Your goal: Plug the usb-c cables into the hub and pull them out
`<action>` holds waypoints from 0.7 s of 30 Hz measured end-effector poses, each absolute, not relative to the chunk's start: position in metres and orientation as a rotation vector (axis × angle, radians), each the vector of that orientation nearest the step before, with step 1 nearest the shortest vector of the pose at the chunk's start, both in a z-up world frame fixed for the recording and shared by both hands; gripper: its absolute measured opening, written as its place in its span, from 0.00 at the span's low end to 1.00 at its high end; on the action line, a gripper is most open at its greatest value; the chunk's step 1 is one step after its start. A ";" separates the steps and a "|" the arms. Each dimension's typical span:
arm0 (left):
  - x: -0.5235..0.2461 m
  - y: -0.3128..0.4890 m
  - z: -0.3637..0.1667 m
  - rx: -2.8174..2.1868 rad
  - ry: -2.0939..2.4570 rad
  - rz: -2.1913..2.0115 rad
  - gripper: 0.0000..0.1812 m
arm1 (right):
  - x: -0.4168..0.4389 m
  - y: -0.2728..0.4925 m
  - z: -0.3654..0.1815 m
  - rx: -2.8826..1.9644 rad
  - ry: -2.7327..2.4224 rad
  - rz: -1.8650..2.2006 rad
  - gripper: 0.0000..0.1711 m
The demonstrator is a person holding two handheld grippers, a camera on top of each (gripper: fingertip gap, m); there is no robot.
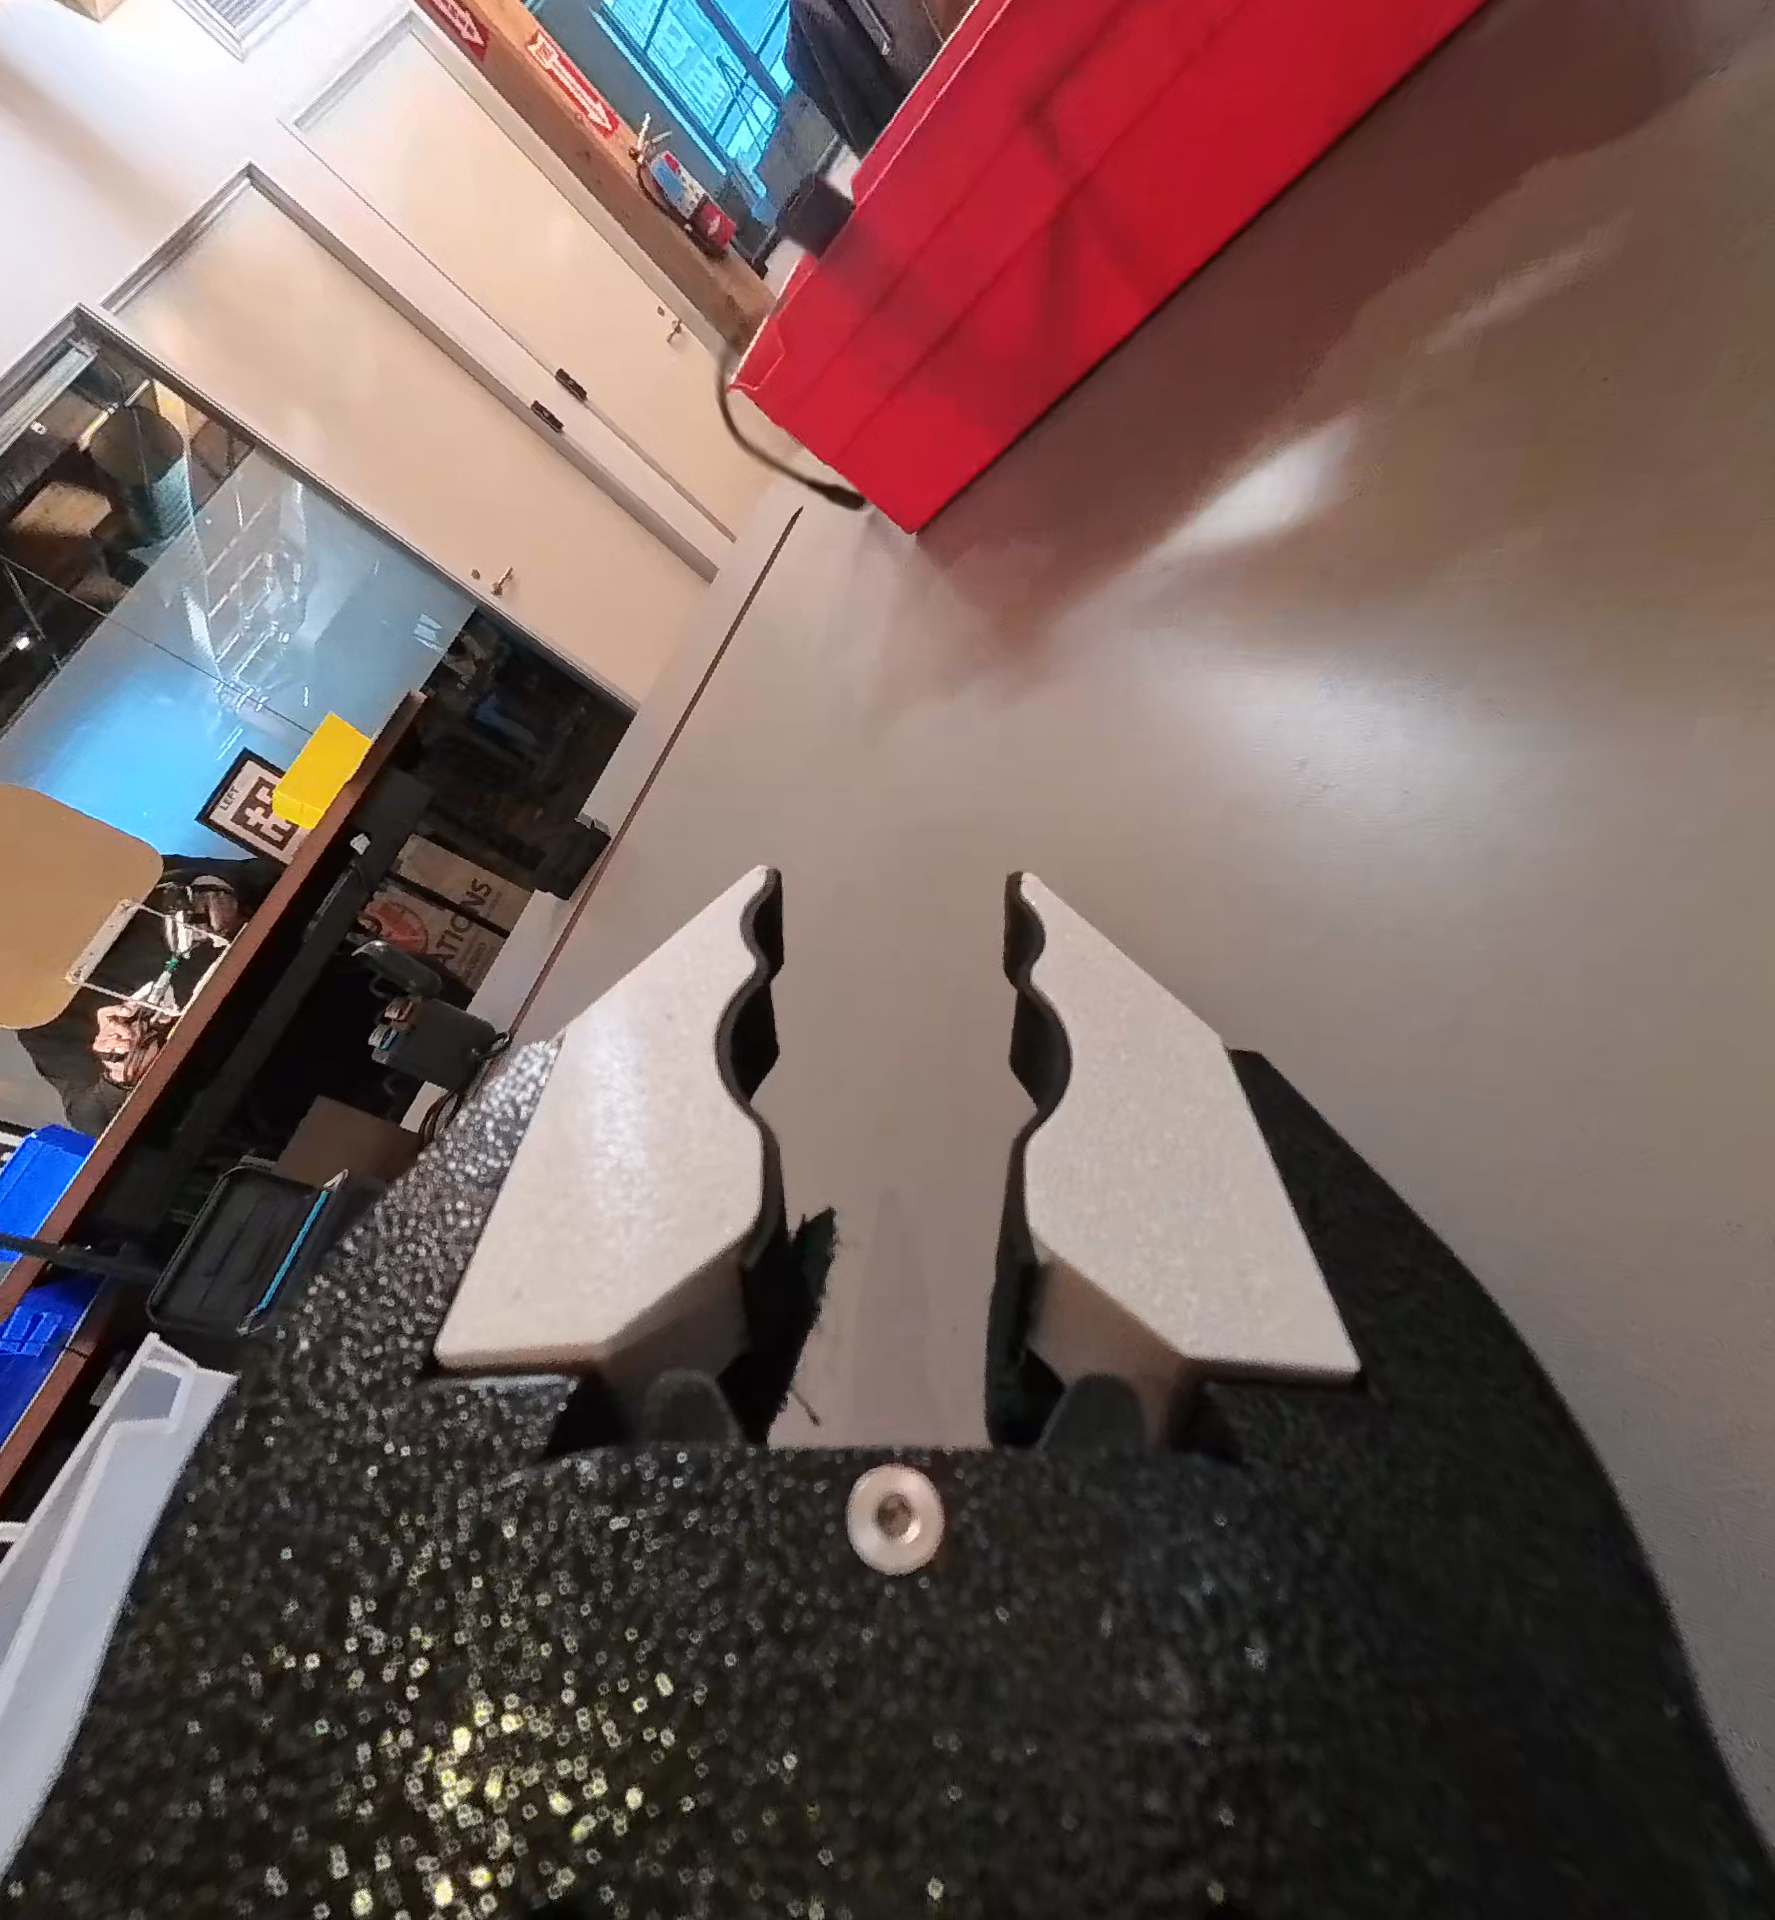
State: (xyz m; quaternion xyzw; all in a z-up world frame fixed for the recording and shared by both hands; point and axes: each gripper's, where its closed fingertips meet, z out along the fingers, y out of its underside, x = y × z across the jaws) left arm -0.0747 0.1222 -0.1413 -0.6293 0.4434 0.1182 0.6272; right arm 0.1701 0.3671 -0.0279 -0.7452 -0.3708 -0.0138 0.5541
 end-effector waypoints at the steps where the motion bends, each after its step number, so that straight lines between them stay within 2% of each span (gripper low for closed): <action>1: -0.075 0.122 -0.141 -1.444 1.014 0.272 0.23 | 0.163 0.361 -0.023 -1.736 -0.895 -0.016 0.19; 7: -0.086 0.128 -0.138 -1.478 0.944 0.293 0.22 | 0.053 0.277 -0.003 -1.374 -1.151 0.220 0.22; 12: -0.094 0.131 -0.134 -1.495 0.889 0.310 0.22 | -0.029 0.218 -0.053 -1.088 -1.227 0.305 0.22; 16: -0.099 0.132 -0.133 -1.505 0.866 0.326 0.22 | -0.047 0.203 -0.104 -0.983 -1.243 0.260 0.17; 21: -0.116 0.135 -0.122 -1.523 0.732 0.322 0.24 | -0.052 0.198 -0.105 -0.974 -1.243 0.302 0.17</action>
